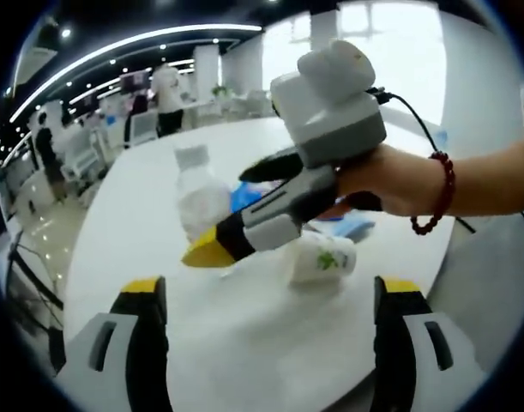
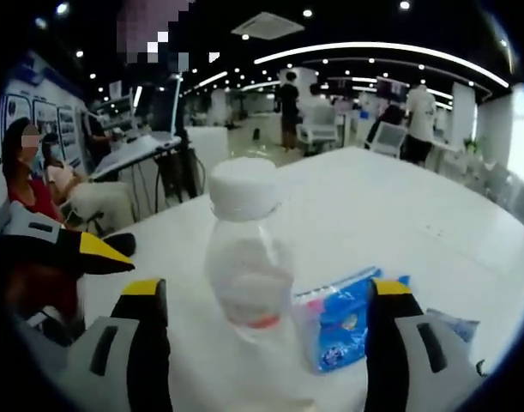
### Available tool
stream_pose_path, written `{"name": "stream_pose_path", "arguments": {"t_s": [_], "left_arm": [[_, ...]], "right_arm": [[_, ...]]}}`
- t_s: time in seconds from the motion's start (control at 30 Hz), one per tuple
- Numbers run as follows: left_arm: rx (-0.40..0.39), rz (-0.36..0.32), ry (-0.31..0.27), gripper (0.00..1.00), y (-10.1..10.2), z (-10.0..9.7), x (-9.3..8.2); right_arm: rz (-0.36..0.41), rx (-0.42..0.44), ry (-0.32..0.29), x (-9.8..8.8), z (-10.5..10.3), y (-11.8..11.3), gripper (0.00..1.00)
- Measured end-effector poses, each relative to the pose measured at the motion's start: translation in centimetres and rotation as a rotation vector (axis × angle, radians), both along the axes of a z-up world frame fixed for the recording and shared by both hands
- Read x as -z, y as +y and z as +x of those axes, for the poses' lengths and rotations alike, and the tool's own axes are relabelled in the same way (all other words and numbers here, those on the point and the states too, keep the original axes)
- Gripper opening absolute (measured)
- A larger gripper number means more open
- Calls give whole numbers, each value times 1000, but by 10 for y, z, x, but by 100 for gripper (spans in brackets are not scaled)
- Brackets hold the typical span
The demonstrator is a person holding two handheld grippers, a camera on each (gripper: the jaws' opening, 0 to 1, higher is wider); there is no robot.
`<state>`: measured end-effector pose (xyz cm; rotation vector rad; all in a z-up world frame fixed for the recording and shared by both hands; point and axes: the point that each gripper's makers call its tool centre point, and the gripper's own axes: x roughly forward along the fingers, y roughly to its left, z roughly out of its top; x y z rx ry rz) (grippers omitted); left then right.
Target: Arrange the tabletop items into an orderly group along one side of the table until the central work area is clear of visible clutter.
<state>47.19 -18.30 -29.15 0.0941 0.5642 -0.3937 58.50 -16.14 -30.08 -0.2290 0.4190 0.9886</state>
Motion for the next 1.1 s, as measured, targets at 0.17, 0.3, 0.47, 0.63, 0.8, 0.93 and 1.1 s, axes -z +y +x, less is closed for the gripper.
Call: {"name": "stream_pose_path", "arguments": {"t_s": [0.17, 0.3, 0.47, 0.63, 0.8, 0.93, 1.1], "left_arm": [[8, 11, 0, 98, 0, 0, 1], [15, 15, 0, 98, -2, 0, 1], [23, 24, 2, 97, -3, -1, 2], [21, 24, -1, 97, -3, -1, 1], [20, 24, 1, 97, -1, -1, 2], [16, 17, -1, 97, 0, 1, 1], [8, 11, -4, 97, 4, 2, 0]], "right_arm": [[15, -2, -39, -9, 4, -10, 99], [24, 4, -46, -14, 6, -18, 99], [39, 2, -43, -18, 5, -28, 99], [53, -8, -30, -19, 1, -39, 99], [83, 1, -28, -26, -1, -54, 100], [116, 3, -11, -31, -2, -66, 100], [115, 21, -16, -34, -2, -85, 100]]}}
